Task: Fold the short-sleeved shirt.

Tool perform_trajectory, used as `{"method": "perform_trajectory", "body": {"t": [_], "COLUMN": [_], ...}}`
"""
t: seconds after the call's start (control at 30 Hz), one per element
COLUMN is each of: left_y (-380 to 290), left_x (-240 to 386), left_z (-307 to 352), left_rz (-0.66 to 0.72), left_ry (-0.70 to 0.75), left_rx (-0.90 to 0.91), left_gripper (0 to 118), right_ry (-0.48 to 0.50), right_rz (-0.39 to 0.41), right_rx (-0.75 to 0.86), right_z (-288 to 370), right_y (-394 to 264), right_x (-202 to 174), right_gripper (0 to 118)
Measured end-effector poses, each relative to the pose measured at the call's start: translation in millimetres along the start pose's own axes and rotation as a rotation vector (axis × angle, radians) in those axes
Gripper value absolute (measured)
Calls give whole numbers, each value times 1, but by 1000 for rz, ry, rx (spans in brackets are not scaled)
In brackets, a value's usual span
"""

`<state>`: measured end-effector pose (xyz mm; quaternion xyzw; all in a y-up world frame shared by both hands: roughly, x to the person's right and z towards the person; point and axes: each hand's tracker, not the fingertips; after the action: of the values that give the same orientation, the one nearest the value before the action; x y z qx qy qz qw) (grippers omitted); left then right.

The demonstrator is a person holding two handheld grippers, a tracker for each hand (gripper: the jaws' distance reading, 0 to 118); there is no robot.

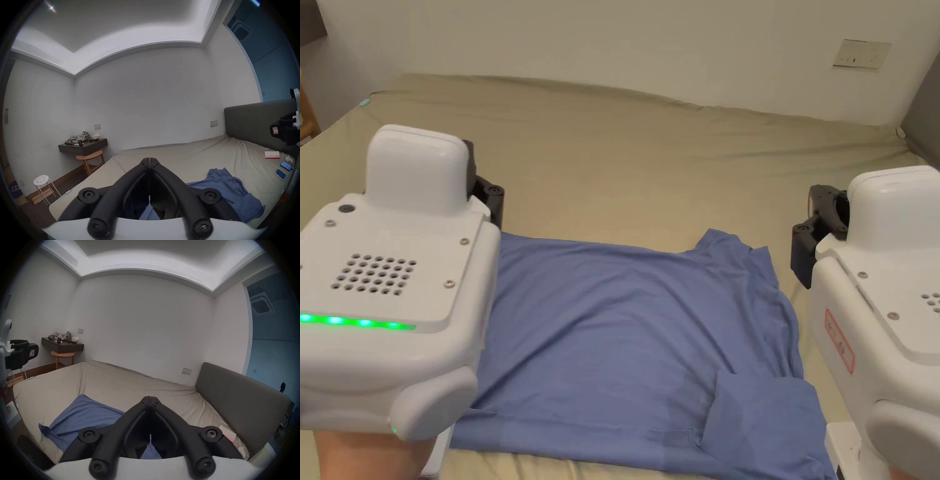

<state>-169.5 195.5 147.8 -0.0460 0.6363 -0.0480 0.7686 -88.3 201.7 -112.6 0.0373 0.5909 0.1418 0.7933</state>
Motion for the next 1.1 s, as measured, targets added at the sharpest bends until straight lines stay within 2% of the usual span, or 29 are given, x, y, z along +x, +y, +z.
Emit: {"method": "perform_trajectory", "body": {"t": [0.2,0.33,0.43,0.53,0.67,0.7,0.73,0.77,0.8,0.83,1.03,1.1], "left_y": [3,-16,-53,-110,-197,-215,-233,-250,-263,-280,-303,-298], "left_x": [-2,-17,-32,-48,-66,-71,-75,-78,-81,-87,-91,-89], "left_z": [0,-8,-21,-36,-40,-39,-38,-40,-41,-41,-51,-55], "left_rz": [-14,2,-16,-54,-31,-38,-34,-35,-30,-21,-19,-16], "left_ry": [-40,-61,-68,-116,-50,-35,-21,-9,-10,-1,17,11], "left_rx": [-6,-91,-224,-480,-724,-754,-783,-840,-882,-897,-911,-920], "left_gripper": [0,0,0,0,0,10,31,75,101,109,108,96], "right_ry": [7,15,18,11,0,-5,-12,-18,-22,-28,-63,-68], "right_rz": [36,32,29,33,33,37,42,42,38,34,19,9], "right_rx": [-11,-47,-87,-144,-224,-242,-262,-281,-297,-317,-393,-412], "right_z": [-8,-12,-16,-19,-20,-20,-17,-17,-17,-18,-19,-18], "right_y": [-12,-24,-38,-54,-77,-82,-82,-87,-91,-96,-114,-117], "right_x": [-3,0,4,10,20,22,18,20,23,25,34,36], "right_gripper": [0,0,0,0,0,0,0,0,0,0,0,0]}}
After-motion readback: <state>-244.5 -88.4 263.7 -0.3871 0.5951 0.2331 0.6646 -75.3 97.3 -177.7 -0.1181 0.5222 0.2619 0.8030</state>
